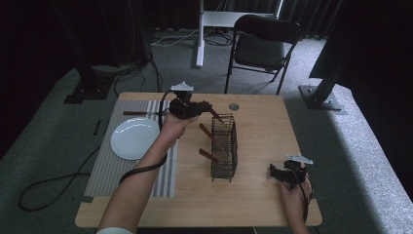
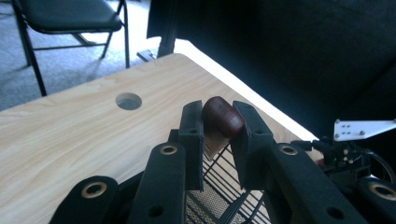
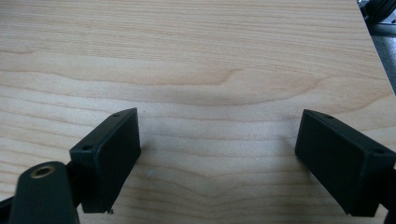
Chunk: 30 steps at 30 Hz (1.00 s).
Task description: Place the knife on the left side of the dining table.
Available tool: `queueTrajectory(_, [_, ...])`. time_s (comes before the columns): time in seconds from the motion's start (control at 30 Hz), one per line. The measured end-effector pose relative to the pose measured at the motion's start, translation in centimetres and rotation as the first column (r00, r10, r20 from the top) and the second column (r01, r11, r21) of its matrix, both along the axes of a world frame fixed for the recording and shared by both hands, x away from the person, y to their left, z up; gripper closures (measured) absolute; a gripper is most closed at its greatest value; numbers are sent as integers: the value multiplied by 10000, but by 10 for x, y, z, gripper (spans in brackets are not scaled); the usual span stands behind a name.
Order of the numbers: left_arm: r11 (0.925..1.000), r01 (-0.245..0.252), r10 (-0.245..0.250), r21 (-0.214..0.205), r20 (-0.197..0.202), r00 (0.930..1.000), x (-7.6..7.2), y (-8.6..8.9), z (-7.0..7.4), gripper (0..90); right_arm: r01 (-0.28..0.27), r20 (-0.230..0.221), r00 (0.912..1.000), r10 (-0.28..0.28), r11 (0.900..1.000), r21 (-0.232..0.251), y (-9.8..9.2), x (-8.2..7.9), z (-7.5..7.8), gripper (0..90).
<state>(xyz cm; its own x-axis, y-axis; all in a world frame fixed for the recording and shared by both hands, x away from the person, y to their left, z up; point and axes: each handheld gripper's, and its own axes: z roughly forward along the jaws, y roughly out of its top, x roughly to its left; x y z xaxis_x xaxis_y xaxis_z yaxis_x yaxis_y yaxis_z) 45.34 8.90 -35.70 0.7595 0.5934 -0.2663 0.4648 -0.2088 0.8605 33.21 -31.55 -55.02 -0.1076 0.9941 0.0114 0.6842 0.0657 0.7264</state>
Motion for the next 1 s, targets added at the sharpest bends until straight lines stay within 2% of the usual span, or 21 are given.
queueTrajectory(0.43, [9987,-227,250,-460,503,9984,-17,25,27,756,0,16,10000,0,10000,-5,0,0,0,135])
queueTrajectory(0.6, [9981,-510,532,-351,627,9966,-24,37,32,756,-3,16,10000,3,10000,-6,0,0,0,135])
queueTrajectory(0.77, [9959,-708,744,-564,645,9951,-30,53,39,756,1,11,10000,-1,10000,-2,0,0,0,135])
queueTrajectory(1.0, [9929,-1052,1092,-552,745,9912,-39,73,46,756,1,13,10000,-1,10000,-1,0,0,0,135])
